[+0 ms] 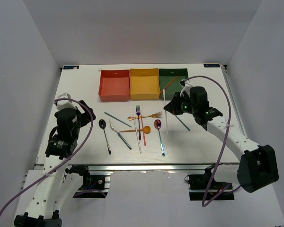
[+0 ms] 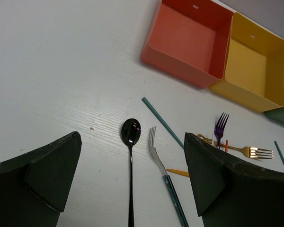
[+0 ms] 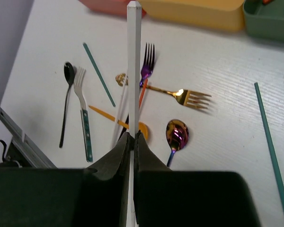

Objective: Sort the eating utensils into containers

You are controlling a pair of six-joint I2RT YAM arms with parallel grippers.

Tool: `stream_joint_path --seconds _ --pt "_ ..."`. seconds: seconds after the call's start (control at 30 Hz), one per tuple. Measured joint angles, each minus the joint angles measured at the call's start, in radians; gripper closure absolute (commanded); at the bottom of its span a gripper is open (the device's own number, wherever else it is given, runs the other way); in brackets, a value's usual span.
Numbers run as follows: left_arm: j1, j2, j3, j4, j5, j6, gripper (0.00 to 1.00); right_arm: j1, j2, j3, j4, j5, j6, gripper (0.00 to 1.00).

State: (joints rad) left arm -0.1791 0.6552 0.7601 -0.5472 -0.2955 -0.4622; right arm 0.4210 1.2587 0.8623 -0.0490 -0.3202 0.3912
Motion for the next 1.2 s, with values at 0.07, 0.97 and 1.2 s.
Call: stream_joint_path --seconds 0.07,0.97,1.2 --pt "0.0 0.015 0.0 -0.003 -0.006 -0.002 0.02 0.0 -0.009 0.0 0.035 0.011 0.026 1.0" --pt "-0.021 -0.002 0.0 -0.014 -0.003 -0.01 0.02 -0.185 0.305 0.294 0.154 0.317 0.371 1.0" --pt "-0.021 0.038 0.0 -0.014 -0.003 -0.009 0.02 -0.23 0.647 0.57 0.151 0.41 0.483 1.0"
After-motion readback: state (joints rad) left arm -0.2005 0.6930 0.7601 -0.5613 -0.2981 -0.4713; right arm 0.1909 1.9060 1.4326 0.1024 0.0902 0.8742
